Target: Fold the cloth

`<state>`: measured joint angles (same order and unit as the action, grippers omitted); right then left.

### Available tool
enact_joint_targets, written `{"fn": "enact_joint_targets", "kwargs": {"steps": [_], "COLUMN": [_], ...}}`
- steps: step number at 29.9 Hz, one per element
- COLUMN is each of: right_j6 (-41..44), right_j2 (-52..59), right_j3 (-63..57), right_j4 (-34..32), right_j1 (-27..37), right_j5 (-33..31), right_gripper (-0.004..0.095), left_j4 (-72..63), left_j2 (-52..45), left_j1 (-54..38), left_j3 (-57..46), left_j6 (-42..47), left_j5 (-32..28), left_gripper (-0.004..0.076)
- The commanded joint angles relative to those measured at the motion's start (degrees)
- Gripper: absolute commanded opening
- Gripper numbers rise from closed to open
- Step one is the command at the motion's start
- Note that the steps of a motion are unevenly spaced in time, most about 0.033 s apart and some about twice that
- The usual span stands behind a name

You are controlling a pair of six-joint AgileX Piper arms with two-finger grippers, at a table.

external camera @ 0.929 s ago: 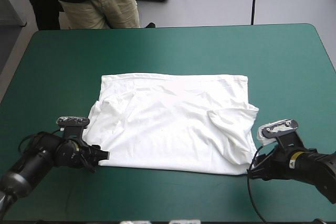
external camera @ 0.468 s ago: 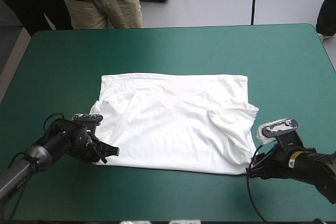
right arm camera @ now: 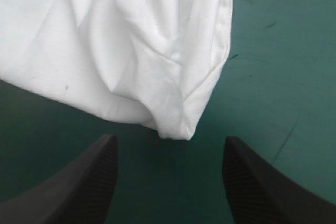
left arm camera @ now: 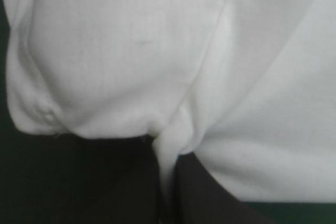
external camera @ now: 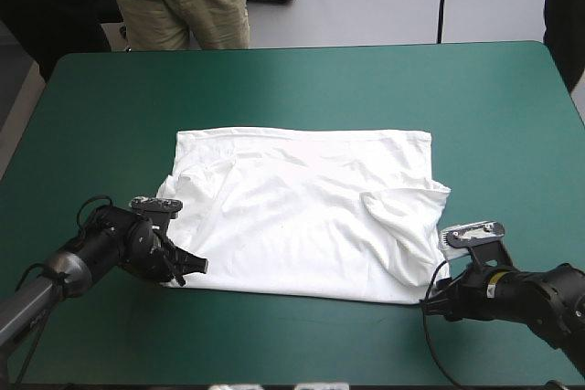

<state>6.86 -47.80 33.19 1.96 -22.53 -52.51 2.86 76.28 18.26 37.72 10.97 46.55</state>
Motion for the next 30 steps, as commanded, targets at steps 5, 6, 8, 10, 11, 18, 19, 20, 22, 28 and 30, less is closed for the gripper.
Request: {"fn": "enact_joint_targets", "kwargs": {"steps": [5,6,8,10,11,18,19,20,22,28,30], "right_j6": [-1.11,-1.37,-1.37,-1.37,-1.37,-5.33,-5.99,-6.11,-6.55,-6.45,-6.08], "right_j2": [-7.11,-8.26,-11.34,-14.63,-16.19,-21.62,-21.62,-21.32,-20.28,-12.13,-8.54], "right_j3": [1.39,1.39,1.39,1.39,1.39,1.18,1.18,1.18,1.18,1.39,1.53], "right_j4": [0.35,0.35,0.11,-0.41,-0.69,-0.44,-0.08,-0.08,-0.08,-0.55,-0.66], "right_j1": [0.06,0.06,0.06,0.06,0.06,0.06,0.06,0.06,0.06,0.06,0.06], "right_j5": [4.02,4.64,6.15,6.89,7.02,6.57,5.99,5.46,4.04,-2.59,-5.03], "right_gripper": [0.0554,0.0554,0.0553,0.0545,0.0526,0.0091,0.0014,-0.0017,-0.0017,-0.0017,-0.0017], "left_j4": [3.42,3.42,3.42,3.33,3.33,3.33,3.33,3.33,3.78,5.38,6.98], "left_j2": [1.25,1.26,1.12,1.12,1.12,1.12,1.01,0.87,-0.3,-8.98,-12.27], "left_j1": [0.02,0.02,0.02,0.02,0.02,0.02,0.02,0.02,0.02,0.02,0.02], "left_j3": [-1.33,-1.33,-1.33,-1.33,-1.33,-1.33,-1.33,-1.33,-1.33,-0.76,-0.03], "left_j6": [-0.62,-0.62,-0.62,-0.62,-0.62,-0.62,-0.62,-0.62,-0.62,-0.62,-0.62], "left_j5": [-0.63,-0.86,-1.5,-1.63,-1.63,-2.2,-2.33,-2.47,-2.58,0.9,4.31], "left_gripper": [-0.0015,-0.0015,-0.0015,-0.0015,-0.0015,-0.0015,-0.0015,-0.0015,-0.0015,-0.0015,-0.0015]}}
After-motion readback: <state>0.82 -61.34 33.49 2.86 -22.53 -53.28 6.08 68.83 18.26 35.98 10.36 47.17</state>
